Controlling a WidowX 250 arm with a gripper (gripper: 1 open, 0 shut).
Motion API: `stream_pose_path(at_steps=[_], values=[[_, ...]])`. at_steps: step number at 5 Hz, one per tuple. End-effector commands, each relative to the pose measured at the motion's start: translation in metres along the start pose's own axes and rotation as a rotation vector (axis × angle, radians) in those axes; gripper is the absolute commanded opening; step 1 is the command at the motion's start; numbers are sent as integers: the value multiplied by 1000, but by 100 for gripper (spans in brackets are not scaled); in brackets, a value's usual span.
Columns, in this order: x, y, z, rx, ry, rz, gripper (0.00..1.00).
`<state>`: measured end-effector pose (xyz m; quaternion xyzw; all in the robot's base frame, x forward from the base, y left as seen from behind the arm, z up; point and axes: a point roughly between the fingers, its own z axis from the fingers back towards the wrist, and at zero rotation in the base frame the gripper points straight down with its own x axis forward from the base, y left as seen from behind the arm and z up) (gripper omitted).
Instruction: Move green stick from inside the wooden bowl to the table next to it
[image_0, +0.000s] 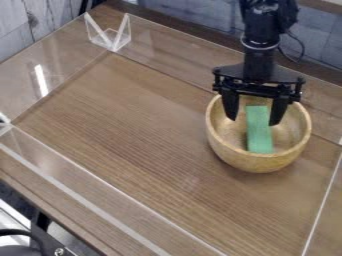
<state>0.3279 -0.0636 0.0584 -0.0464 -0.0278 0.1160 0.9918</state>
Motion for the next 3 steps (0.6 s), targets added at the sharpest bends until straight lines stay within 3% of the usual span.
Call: stream_pose_path(at_steps=[1, 2, 3], values=[[8, -18, 24, -25, -74, -30, 100], [1, -33, 34, -27, -88, -63, 100], [-2, -36, 30, -30, -113, -41, 100]])
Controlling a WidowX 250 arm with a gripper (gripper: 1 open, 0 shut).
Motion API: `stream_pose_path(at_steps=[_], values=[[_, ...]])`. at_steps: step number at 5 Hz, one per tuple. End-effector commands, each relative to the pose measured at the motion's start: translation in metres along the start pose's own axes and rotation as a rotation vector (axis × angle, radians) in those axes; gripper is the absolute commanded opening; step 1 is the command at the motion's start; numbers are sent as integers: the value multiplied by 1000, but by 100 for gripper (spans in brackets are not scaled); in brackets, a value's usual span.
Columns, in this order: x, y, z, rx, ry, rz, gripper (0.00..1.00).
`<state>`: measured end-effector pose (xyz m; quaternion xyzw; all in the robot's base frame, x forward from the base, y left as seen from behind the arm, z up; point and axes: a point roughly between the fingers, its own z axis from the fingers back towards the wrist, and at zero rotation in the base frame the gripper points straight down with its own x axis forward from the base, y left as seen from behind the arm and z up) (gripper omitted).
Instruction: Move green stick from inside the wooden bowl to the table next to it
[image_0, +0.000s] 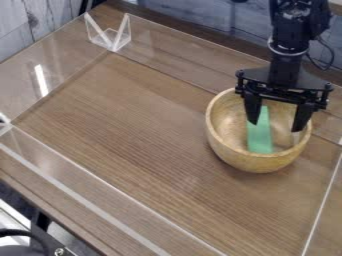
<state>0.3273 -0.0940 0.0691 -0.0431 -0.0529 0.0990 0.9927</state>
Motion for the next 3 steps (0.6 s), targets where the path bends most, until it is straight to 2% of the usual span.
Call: stream_pose_path(at_steps=[1, 2, 3], values=[[3, -3, 17, -23, -87, 30, 100], [1, -1, 15, -16, -108, 65, 100], [7, 8, 32, -8, -123, 114, 100]])
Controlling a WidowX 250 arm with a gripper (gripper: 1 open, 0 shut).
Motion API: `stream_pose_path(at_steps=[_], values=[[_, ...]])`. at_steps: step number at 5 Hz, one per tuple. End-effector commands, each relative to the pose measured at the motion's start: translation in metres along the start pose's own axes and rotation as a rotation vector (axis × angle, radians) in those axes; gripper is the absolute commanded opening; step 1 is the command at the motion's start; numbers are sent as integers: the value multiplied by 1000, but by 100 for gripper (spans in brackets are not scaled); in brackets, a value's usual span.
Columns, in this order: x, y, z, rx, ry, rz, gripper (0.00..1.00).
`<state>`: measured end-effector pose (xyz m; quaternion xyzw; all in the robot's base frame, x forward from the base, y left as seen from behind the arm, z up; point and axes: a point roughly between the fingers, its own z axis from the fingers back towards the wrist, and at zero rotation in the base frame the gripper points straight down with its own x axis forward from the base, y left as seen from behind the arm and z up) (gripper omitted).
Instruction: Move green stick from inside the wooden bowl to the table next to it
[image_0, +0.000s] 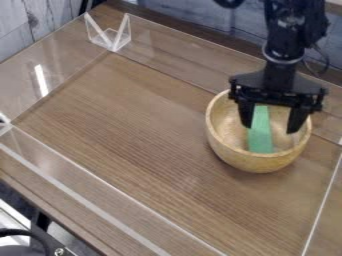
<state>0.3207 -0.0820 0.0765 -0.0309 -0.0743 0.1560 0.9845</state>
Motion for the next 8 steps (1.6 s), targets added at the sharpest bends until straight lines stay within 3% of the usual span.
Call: stream_pose_path(at_steps=[1, 3, 5, 8], values=[[22, 4, 36, -26, -89, 44, 100], [12, -12, 21, -8, -90, 68, 100], [4, -6, 9, 18, -82, 88, 100], [8, 4, -20, 5, -40, 194, 100]])
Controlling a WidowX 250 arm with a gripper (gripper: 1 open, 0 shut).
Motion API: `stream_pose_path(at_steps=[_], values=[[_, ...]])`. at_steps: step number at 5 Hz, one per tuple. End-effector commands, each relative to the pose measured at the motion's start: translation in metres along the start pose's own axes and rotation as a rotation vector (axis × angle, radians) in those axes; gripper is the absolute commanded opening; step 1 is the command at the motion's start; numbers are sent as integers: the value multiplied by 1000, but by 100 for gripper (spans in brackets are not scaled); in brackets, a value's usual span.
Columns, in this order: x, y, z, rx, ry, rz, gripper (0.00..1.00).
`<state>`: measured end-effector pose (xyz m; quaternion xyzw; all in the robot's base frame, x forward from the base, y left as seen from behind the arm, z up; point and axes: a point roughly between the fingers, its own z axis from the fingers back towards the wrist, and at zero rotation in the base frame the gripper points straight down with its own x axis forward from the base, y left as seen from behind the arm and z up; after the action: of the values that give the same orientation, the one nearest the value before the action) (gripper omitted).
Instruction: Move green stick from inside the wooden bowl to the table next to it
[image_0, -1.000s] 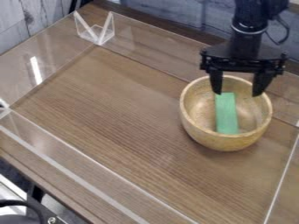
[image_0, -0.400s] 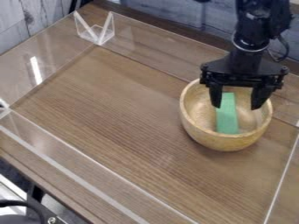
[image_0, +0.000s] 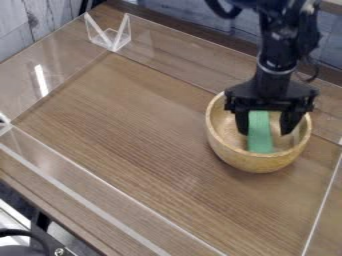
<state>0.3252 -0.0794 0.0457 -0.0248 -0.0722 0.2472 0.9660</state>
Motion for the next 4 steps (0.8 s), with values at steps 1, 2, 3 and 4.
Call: stream_pose_path(at_steps=[1, 2, 3, 4], values=[[13, 1, 10, -30, -22, 32, 0], [18, 2, 12, -42, -13, 46, 0], [21, 6, 16, -66, 6, 42, 0], [24, 9, 19, -90, 22, 34, 0]])
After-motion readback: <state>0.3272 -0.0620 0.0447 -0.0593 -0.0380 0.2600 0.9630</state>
